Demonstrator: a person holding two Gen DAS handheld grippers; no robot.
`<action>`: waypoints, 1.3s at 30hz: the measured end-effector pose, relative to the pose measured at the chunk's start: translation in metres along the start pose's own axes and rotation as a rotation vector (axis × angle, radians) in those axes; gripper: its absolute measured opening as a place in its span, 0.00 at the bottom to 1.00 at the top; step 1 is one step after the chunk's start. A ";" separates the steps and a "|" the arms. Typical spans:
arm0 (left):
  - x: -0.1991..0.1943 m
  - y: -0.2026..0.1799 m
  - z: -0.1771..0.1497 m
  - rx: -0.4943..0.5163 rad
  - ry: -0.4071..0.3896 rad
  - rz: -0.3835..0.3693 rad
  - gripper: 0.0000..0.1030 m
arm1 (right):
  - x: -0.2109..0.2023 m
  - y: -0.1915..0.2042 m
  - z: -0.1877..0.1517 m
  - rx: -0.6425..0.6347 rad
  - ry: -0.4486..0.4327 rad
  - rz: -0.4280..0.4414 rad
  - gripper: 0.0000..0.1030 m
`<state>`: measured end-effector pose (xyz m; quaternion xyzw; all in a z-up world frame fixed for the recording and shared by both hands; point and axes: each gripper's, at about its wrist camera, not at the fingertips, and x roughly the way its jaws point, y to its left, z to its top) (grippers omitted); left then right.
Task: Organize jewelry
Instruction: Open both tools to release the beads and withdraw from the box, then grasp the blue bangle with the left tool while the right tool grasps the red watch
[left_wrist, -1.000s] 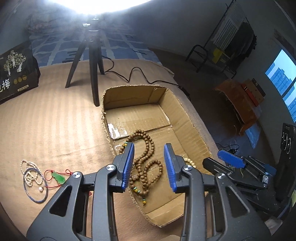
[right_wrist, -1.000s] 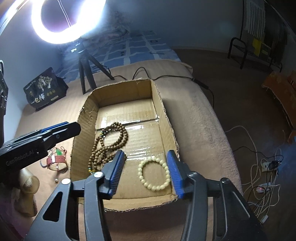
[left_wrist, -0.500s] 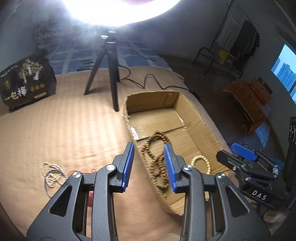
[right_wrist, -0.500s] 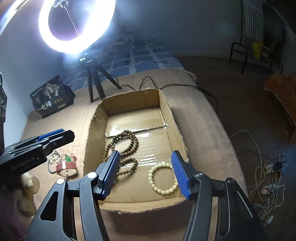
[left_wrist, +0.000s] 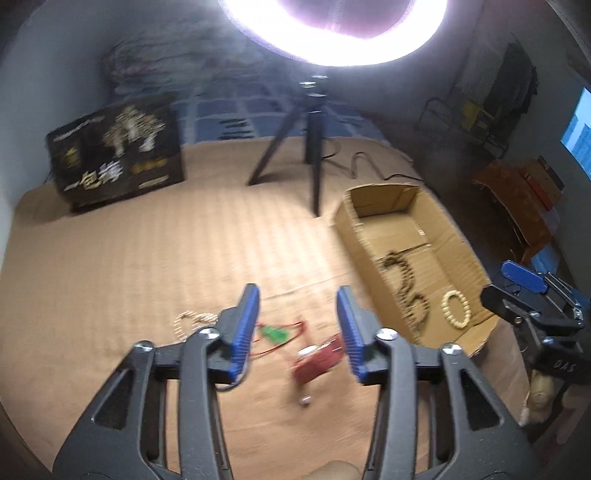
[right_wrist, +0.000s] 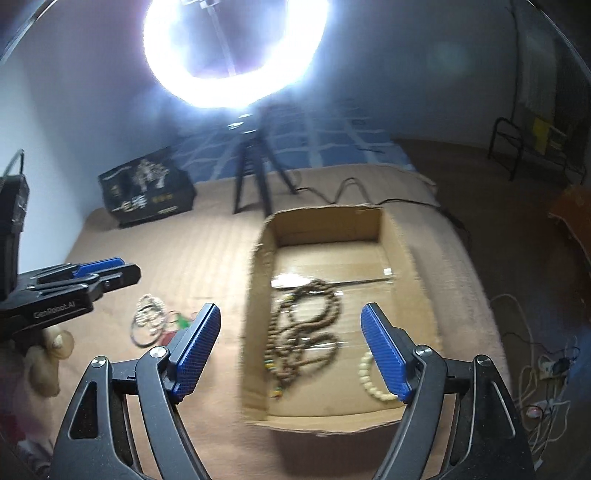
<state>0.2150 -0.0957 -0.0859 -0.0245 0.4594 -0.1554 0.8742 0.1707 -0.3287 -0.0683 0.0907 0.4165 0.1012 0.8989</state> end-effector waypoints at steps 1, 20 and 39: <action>0.000 0.009 -0.002 -0.015 0.007 0.003 0.45 | 0.003 0.005 0.001 -0.001 0.015 0.021 0.76; 0.032 0.116 -0.052 -0.234 0.181 0.019 0.32 | 0.067 0.075 -0.013 0.040 0.270 0.223 0.59; 0.070 0.116 -0.060 -0.257 0.262 -0.002 0.18 | 0.110 0.098 -0.023 0.129 0.369 0.250 0.32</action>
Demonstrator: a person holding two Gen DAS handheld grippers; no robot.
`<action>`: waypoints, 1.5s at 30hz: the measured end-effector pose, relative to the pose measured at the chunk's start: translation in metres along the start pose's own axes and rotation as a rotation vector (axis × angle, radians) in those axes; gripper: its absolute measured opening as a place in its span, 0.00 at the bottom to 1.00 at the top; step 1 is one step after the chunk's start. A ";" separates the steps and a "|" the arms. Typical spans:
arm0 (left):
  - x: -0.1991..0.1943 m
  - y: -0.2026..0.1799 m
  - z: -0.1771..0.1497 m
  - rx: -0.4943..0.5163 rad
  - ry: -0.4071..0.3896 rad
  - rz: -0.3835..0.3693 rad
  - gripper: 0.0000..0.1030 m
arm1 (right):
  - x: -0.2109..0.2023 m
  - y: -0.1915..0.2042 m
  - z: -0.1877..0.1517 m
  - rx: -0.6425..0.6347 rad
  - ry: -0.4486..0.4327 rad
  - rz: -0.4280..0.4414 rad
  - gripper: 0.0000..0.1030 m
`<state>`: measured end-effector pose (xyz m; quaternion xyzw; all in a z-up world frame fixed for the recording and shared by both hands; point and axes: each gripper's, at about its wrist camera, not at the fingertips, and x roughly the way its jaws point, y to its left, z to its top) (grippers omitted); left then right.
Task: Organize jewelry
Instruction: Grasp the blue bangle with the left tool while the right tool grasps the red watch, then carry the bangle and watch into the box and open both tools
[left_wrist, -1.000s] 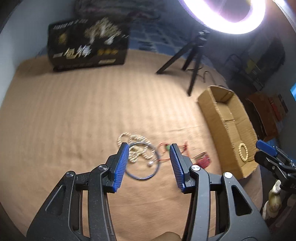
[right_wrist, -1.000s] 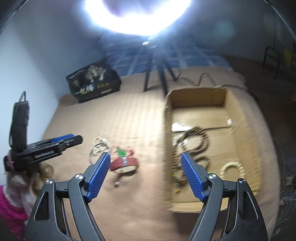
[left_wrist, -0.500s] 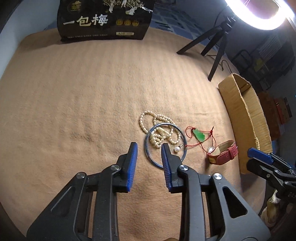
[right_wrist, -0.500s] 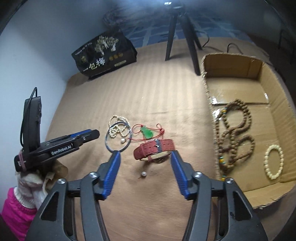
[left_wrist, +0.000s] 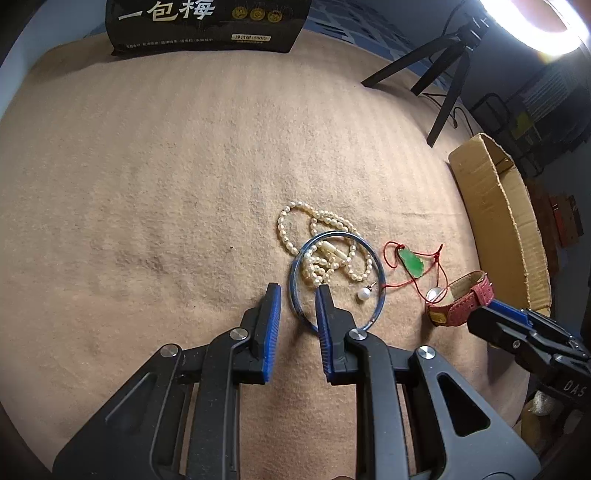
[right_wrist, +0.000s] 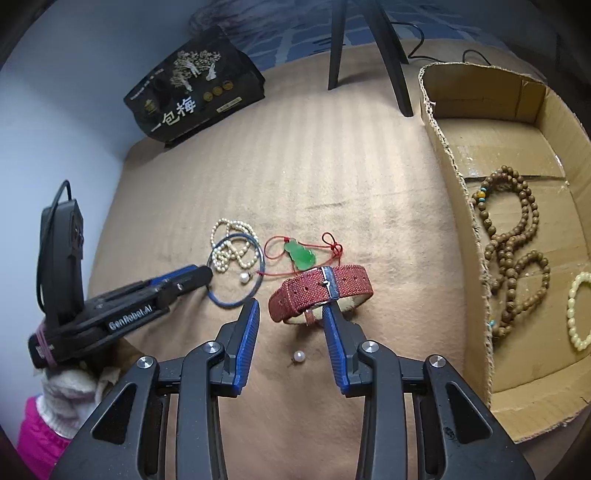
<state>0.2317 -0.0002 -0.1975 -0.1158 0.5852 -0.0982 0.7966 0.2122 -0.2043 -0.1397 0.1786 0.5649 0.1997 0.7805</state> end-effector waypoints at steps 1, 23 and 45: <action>0.001 0.000 0.000 0.000 0.002 -0.001 0.18 | 0.000 0.001 0.001 0.004 -0.005 0.000 0.33; 0.005 0.004 -0.001 0.019 -0.010 0.018 0.03 | 0.018 0.003 0.004 0.006 -0.034 -0.022 0.09; -0.064 -0.023 0.000 0.054 -0.147 -0.083 0.01 | -0.025 0.004 -0.002 -0.101 -0.118 0.021 0.07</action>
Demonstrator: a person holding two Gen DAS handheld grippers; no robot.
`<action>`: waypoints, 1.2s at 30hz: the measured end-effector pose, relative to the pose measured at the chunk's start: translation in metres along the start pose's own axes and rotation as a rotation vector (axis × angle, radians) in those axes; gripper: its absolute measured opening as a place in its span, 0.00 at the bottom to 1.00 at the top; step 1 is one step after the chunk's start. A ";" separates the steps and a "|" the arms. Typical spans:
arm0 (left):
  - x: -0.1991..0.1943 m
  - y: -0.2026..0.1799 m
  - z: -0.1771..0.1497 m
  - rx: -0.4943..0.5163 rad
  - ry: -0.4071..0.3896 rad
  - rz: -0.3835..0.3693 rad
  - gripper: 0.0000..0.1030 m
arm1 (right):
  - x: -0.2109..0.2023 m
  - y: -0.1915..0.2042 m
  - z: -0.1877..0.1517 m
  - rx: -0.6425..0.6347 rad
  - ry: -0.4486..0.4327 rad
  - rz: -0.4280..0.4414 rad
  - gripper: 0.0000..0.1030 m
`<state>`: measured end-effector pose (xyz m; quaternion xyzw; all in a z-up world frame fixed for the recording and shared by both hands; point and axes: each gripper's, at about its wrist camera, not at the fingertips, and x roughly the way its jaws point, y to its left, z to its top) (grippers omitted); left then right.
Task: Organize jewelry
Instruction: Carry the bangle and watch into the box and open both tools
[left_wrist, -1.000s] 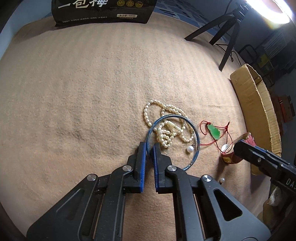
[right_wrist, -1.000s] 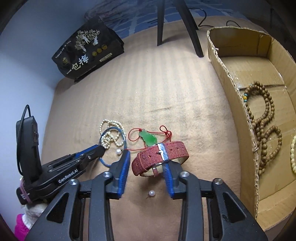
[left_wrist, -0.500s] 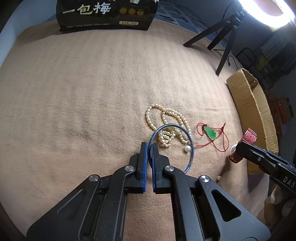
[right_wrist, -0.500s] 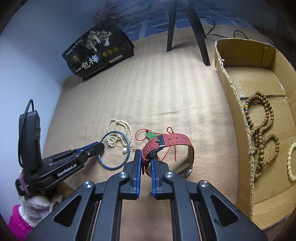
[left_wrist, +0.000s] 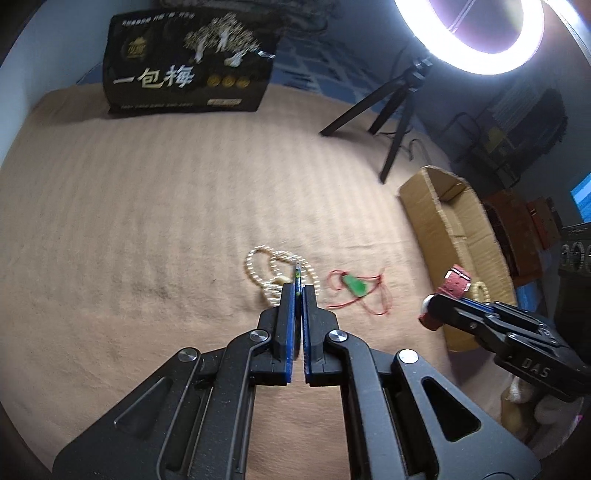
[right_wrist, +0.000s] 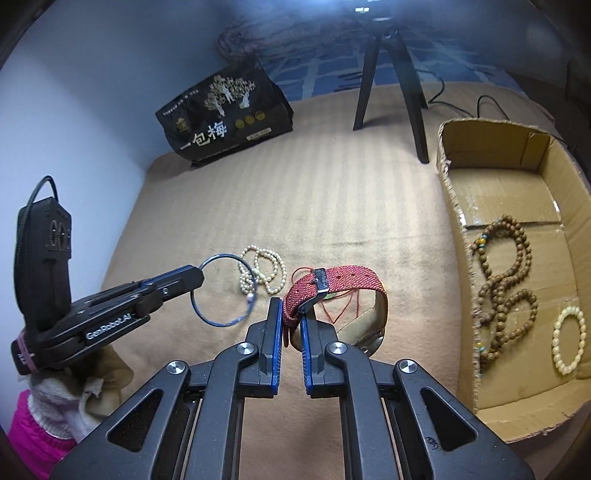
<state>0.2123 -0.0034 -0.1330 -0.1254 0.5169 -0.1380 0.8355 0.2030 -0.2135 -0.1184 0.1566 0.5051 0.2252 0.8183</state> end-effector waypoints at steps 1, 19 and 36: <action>-0.002 -0.004 0.000 0.004 -0.006 -0.004 0.01 | -0.002 -0.001 0.000 -0.001 -0.006 -0.002 0.07; -0.017 -0.073 0.002 0.088 -0.045 -0.118 0.01 | -0.068 -0.058 0.005 0.039 -0.115 -0.080 0.07; -0.011 -0.176 -0.009 0.226 -0.053 -0.225 0.01 | -0.107 -0.121 -0.002 0.101 -0.162 -0.190 0.07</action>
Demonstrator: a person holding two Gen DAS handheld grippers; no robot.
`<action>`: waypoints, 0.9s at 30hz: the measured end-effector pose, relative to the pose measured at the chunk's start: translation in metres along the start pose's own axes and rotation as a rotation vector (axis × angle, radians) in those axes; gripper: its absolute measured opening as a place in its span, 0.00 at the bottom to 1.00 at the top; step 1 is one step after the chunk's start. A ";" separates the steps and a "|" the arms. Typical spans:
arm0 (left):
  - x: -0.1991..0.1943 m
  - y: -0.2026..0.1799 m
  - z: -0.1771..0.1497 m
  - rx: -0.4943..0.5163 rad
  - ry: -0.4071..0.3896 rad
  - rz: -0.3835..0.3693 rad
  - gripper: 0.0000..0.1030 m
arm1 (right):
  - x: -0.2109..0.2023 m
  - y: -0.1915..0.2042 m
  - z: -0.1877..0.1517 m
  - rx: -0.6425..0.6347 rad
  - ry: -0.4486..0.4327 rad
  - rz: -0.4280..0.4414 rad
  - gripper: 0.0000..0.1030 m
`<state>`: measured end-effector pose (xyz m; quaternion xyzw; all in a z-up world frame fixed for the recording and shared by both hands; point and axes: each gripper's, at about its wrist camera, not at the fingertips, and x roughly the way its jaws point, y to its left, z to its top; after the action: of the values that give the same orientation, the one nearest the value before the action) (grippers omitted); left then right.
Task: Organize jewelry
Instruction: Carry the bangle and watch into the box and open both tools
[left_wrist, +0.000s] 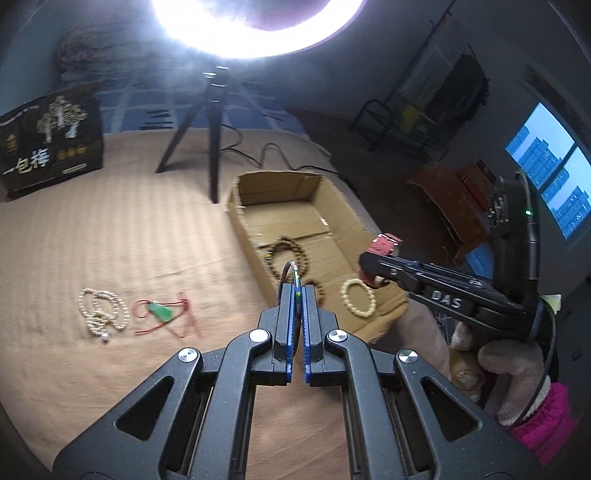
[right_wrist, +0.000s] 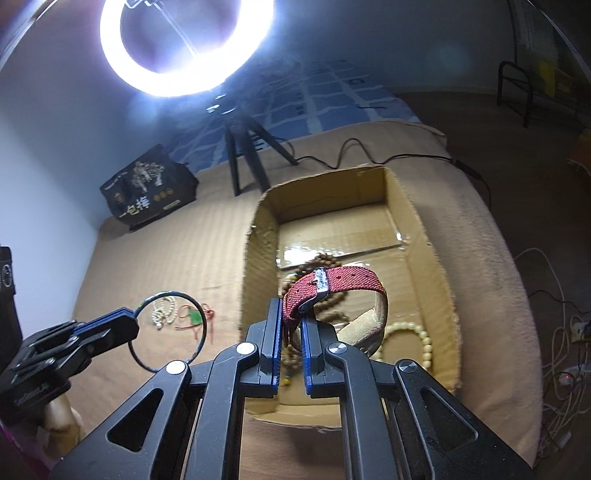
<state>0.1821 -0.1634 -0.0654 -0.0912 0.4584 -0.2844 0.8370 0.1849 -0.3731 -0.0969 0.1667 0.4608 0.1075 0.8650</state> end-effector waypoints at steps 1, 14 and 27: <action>0.002 -0.004 0.000 0.003 0.001 -0.005 0.01 | -0.001 -0.003 0.000 0.003 0.000 -0.003 0.07; 0.034 -0.036 -0.004 0.043 0.030 -0.026 0.01 | 0.002 -0.023 -0.001 0.032 0.013 -0.040 0.07; 0.055 -0.043 -0.006 0.068 0.060 -0.014 0.01 | 0.008 -0.033 -0.002 0.060 0.030 -0.067 0.11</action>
<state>0.1838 -0.2290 -0.0902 -0.0575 0.4729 -0.3084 0.8234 0.1893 -0.4002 -0.1168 0.1753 0.4820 0.0671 0.8558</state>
